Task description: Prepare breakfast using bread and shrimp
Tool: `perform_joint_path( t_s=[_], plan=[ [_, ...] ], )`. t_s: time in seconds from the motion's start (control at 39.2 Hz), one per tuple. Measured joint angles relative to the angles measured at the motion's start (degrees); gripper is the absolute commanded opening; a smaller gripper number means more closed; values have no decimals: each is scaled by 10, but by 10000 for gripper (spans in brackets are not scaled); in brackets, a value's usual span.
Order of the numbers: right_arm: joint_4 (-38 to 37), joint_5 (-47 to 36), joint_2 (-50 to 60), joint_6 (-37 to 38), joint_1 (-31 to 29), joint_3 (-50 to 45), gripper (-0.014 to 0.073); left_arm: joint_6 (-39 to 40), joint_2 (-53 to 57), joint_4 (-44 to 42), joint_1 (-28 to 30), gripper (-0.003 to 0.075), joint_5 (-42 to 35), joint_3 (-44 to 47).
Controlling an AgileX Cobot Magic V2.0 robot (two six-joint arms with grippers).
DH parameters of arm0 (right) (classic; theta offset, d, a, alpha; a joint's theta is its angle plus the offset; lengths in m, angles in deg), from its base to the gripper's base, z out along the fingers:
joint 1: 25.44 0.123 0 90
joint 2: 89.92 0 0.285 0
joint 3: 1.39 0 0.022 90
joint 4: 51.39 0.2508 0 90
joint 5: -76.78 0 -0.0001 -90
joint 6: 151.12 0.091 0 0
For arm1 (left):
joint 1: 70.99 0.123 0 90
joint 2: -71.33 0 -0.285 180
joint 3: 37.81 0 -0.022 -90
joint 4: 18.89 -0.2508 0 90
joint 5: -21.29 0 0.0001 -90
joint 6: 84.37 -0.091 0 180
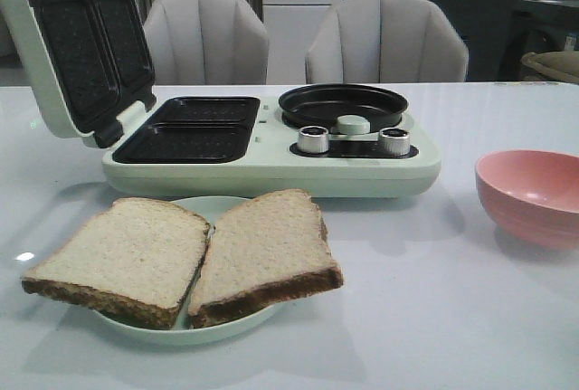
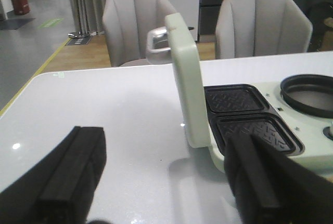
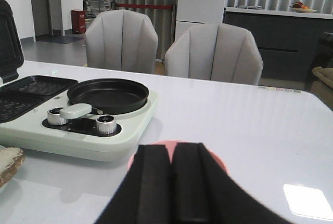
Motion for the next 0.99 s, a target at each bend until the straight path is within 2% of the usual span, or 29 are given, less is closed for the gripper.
perform_joint_path(
  t_s=[0.23,0.41,0.56,0.76,0.99],
  plan=[
    [0,0,0,0,0,0,118,0,-27,-206,-144,543,67,0],
    [0,0,0,0,0,0,118,0,-118,-332,-275,543,136,0],
    [0,0,0,0,0,0,118,20,-206,-414,-356,542,148,0],
    [0,0,0,0,0,0,118,95,-320,-529,-401,542,148,-1],
    [0,0,0,0,0,0,118,141,-408,-625,-404,542,143,-5]
  ],
)
